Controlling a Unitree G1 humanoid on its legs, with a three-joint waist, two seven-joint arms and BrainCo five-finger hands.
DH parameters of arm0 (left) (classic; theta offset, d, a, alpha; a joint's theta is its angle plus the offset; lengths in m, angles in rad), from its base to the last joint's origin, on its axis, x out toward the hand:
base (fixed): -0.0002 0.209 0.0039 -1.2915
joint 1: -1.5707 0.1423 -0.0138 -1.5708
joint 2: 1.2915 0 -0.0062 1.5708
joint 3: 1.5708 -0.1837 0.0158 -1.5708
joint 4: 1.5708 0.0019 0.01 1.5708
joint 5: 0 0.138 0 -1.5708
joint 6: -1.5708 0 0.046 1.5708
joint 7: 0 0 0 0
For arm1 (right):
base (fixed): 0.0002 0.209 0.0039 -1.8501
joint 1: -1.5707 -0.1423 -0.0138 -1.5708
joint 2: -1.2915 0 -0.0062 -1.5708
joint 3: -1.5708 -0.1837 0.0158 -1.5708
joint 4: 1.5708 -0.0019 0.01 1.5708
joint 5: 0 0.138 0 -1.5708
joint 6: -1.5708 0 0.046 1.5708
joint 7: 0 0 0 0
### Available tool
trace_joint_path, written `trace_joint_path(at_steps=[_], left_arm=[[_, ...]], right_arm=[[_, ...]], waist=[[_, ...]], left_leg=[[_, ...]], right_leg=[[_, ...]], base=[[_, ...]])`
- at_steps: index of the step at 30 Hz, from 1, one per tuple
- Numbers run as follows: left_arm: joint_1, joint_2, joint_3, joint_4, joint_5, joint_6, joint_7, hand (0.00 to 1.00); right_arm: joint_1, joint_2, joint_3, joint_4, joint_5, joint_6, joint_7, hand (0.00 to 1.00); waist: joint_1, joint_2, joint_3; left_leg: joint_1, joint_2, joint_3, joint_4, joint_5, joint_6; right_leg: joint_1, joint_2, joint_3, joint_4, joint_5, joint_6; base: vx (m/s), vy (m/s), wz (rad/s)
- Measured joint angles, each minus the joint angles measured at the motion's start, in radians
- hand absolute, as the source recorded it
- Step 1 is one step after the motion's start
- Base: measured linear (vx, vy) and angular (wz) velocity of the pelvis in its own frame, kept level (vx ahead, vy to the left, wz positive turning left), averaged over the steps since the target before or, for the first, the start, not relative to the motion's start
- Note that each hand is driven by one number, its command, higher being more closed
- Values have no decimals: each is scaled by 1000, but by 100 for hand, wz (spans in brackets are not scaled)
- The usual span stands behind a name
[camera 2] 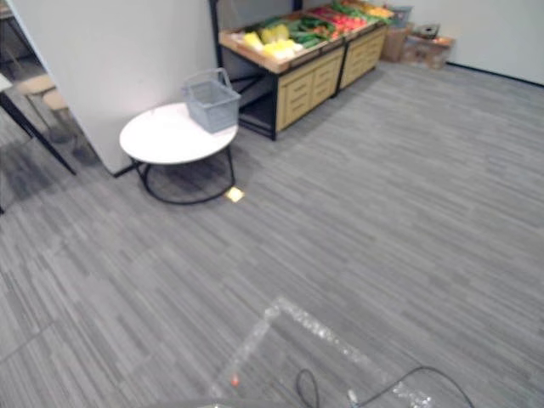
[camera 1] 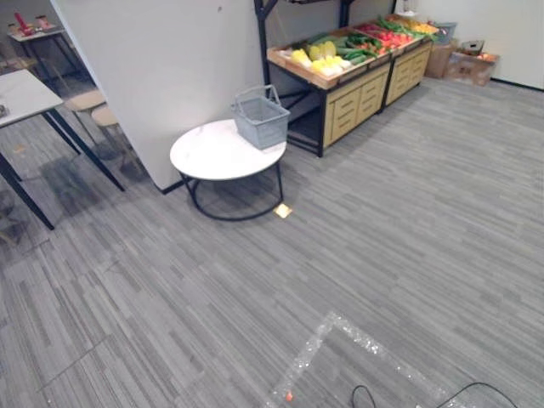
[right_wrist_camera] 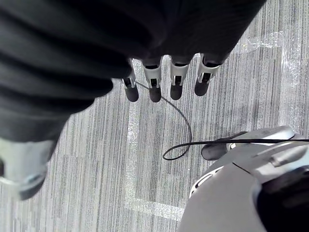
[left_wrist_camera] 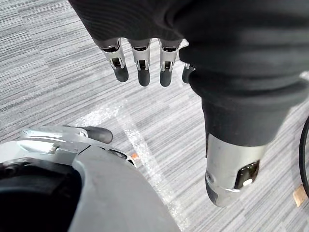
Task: Pick vegetable in the basket
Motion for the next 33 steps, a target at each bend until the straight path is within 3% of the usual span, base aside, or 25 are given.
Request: trace_joint_path(at_steps=[26,27,30,32,33], left_arm=[[-17,1,47,-2,-2,4,4,0],[-29,2,57,-3,-2,4,7,0],[-65,22,68,-4,-24,5,8,0],[-71,24,84,-8,-41,5,8,0],[-68,19,111,-32,-41,4,9,0]], right_arm=[[-21,13,-6,-10,13,0,4,0],[-40,15,3,-17,27,0,4,0],[-62,29,20,-47,41,-2,4,0],[-62,43,19,-47,43,-4,3,0],[-56,46,20,-50,42,-5,3,0]], waist=[[4,-20,19],[4,-15,40],[5,-48,91],[10,-57,108],[20,-66,114]], left_leg=[[-42,9,24,8,0,0],[-52,14,32,26,-3,-5],[-118,43,35,142,-52,-21],[-167,73,40,289,-97,-32],[-243,102,54,481,-107,-26]], right_leg=[[-53,3,12,27,-9,-8],[-78,3,17,70,-28,-22],[-143,4,14,176,-99,-48],[-142,9,7,204,-128,-66],[-136,5,9,225,-147,-74]], base=[[0,-2,-2],[7,-28,-15],[-26,-84,-7],[17,-116,1],[38,-107,-4]])
